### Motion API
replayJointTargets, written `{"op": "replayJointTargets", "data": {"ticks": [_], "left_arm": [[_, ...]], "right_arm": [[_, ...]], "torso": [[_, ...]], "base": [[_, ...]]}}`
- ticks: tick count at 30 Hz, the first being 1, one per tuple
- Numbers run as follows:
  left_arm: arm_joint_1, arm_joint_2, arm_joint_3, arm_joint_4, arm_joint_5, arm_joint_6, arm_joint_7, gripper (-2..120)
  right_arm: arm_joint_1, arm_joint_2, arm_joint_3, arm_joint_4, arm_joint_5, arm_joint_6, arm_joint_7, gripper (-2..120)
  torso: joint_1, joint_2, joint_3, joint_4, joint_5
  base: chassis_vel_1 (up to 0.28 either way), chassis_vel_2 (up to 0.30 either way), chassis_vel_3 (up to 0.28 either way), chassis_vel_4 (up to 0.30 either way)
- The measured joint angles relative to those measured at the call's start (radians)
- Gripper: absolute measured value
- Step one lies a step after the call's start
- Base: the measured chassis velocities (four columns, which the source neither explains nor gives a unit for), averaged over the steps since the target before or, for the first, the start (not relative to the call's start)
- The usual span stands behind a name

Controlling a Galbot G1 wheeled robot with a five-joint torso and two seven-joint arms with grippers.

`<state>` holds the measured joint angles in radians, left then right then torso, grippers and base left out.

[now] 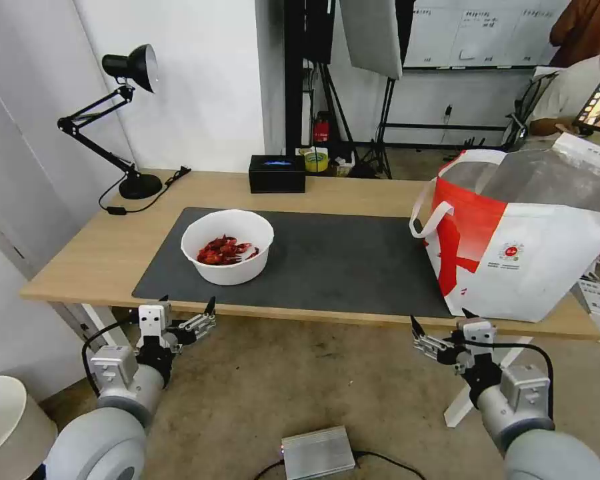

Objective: Pick up the trash from the table and place it into the takeout bag.

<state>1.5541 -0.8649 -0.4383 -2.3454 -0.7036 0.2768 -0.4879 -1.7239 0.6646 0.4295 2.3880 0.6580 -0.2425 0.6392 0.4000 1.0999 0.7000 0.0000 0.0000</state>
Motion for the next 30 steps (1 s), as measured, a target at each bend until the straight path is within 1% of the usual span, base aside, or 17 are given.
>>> {"op": "replayJointTargets", "data": {"ticks": [7,22,24,26,28,29,30], "left_arm": [[0.001,-0.004,0.0,-0.002,0.001,0.0,0.0,100],[-0.005,-0.006,-0.005,-0.002,0.0,0.0,0.0,100],[-0.011,-0.004,-0.007,-0.002,-0.008,0.001,-0.005,100],[-0.028,0.006,-0.016,-0.002,-0.041,0.008,-0.026,100],[-0.051,0.037,-0.034,0.0,-0.083,0.023,-0.041,100],[-0.051,0.037,-0.034,0.0,-0.083,0.023,-0.041,100],[-0.066,0.064,-0.049,0.004,-0.119,0.036,-0.049,100]], "right_arm": [[-0.031,0.021,-0.013,0.008,0.001,-0.01,0.021,100],[-0.029,0.022,-0.016,0.007,0.001,-0.009,0.021,100],[-0.029,0.022,-0.016,0.007,0.001,-0.009,0.021,100],[-0.028,0.022,-0.016,0.007,0.001,-0.009,0.021,100],[-0.028,0.022,-0.016,0.006,0.001,-0.008,0.02,100],[-0.028,0.022,-0.016,0.006,0.001,-0.008,0.02,100],[-0.028,0.022,-0.016,0.006,0.001,-0.008,0.02,100]], "torso": [[0.0,0.0,0.0,-0.0001,0.0],[0.0,0.0,0.0,0.0,0.0],[0.0,0.0,0.0,0.0001,0.0],[0.0,0.0,0.0,0.0,0.0],[0.0,0.0,0.0,0.0,0.0],[0.0,0.0,0.0,0.0,0.0],[0.0,0.0,0.0,0.0,0.0]], "base": [[0.0,0.0,0.0,0.0],[0.0,0.0,0.0,0.0],[0.0,0.0,0.0,0.0],[0.0,0.0,0.0,0.0],[0.0,0.0,0.0,0.0],[0.0,0.0,0.0,0.0],[0.0,0.0,0.0,0.0]]}}
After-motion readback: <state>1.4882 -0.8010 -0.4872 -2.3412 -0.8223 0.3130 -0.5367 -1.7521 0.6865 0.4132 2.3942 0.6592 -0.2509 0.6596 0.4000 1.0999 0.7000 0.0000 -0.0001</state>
